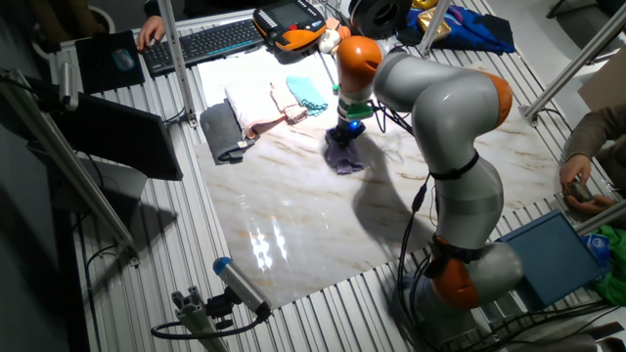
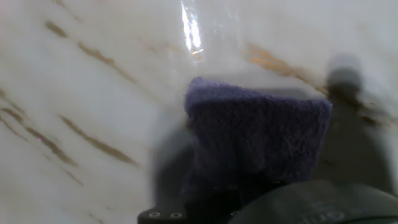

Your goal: Clean the table with a cloth

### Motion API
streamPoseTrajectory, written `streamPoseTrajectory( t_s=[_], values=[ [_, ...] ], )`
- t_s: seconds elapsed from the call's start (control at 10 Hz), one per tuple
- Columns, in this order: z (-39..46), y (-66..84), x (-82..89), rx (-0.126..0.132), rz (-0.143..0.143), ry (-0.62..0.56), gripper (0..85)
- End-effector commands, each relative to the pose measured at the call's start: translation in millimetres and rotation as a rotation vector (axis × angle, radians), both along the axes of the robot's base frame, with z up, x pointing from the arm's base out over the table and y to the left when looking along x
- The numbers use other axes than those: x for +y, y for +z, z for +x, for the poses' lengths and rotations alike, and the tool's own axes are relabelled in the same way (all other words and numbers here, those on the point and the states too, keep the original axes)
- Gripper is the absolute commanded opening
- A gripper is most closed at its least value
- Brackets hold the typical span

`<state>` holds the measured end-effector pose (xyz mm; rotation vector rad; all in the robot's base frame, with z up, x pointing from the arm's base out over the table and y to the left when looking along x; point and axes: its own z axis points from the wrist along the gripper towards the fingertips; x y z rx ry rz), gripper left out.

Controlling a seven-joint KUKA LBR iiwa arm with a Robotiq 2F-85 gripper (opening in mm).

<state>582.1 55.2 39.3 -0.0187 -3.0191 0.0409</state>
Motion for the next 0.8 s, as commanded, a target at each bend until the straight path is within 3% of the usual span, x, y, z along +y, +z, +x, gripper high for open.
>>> streamPoseTrajectory(
  t_s=[0.0,0.1,0.2,0.4,0.7],
  values=[
    [2.1,-0.3,-2.2,-0.009,-0.008,0.001,17.0],
    [2.9,-0.2,-3.5,-0.015,-0.010,0.004,17.0],
    [2.9,0.6,-4.2,-0.017,-0.009,0.012,0.0],
    [2.5,-0.1,-9.8,-0.017,-0.041,0.058,0.0],
    [0.1,-4.8,-30.8,-0.027,-0.051,0.100,0.0]
  ],
)
